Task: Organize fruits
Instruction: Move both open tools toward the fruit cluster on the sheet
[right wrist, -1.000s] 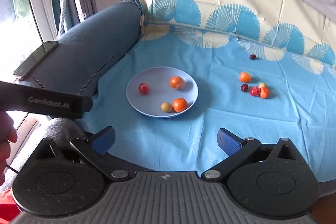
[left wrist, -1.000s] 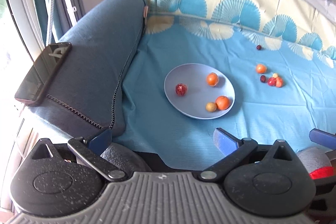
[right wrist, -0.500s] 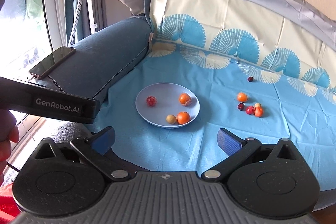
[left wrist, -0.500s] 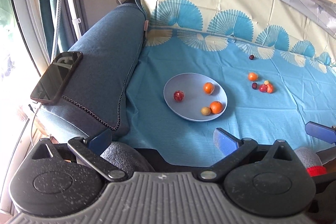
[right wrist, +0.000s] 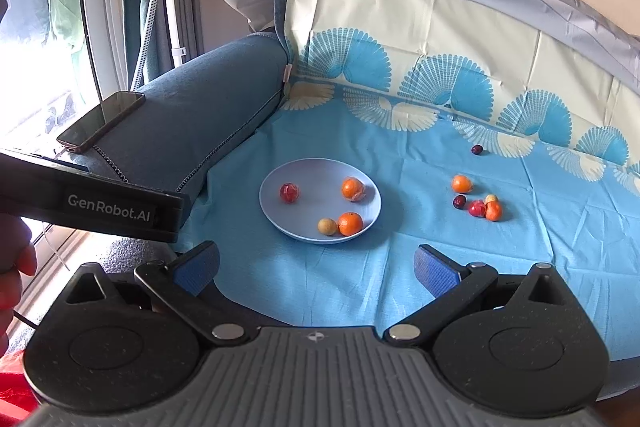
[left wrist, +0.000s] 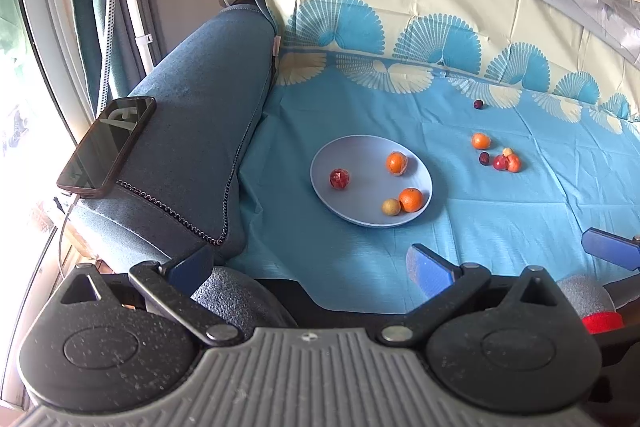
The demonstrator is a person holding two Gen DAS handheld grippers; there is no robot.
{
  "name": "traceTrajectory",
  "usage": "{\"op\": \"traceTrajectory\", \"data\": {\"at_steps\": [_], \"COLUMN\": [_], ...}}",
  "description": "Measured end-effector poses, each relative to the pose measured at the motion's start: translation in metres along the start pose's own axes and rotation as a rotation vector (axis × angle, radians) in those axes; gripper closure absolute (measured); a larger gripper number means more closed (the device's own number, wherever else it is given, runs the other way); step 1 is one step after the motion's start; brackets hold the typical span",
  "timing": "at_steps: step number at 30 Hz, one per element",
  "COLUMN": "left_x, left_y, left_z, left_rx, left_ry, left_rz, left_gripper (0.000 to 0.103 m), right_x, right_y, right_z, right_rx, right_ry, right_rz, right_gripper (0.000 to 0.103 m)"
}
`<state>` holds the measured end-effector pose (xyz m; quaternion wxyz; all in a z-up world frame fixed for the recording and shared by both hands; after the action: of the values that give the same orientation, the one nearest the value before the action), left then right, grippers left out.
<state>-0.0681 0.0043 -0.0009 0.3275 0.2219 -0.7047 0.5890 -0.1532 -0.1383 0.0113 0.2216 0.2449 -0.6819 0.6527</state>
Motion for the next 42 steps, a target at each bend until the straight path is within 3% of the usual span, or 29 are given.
{"op": "traceTrajectory", "data": {"at_steps": [21,30,35,42], "left_x": [-0.007,-0.031,-0.048,-0.084], "left_y": [-0.002,-0.014,-0.031,-0.057], "left_z": [0.003,0.017,0.026,0.045], "left_rx": [-0.010,-0.029,-0.034,-0.042], "left_ry": [-0.004,-0.023,-0.025,-0.058], "left_rz": [-0.031,-0.074,-0.083,-0.139], "left_gripper": [0.000,0.000,0.000,0.000], "right_x": [-0.005,-0.018,-0.043,-0.113], "right_y": [0.001,0.008,0.013,0.028], "right_z": [0.006,0.037,0.084,0.180], "right_rx": [-0.028,-0.131,-0.238,-0.352], "right_ry": [-0.007,0.005,0.108,0.347], "right_rz": [0.001,-0.008,0.021,0.063], "right_gripper": [0.001,0.001,0.001,0.001]}}
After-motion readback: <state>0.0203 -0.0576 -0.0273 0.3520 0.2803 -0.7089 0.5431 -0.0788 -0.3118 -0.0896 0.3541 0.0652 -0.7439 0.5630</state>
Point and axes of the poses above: each gripper's, at about its wrist camera, not at the fingertips, and x roughly against the way its jaws point, z to its right, y to its underside, the point moved 3 cm from there along -x, roughly the way its jaws point, and after that the axes turned 3 degrees about -y, right-handed, at the moved point
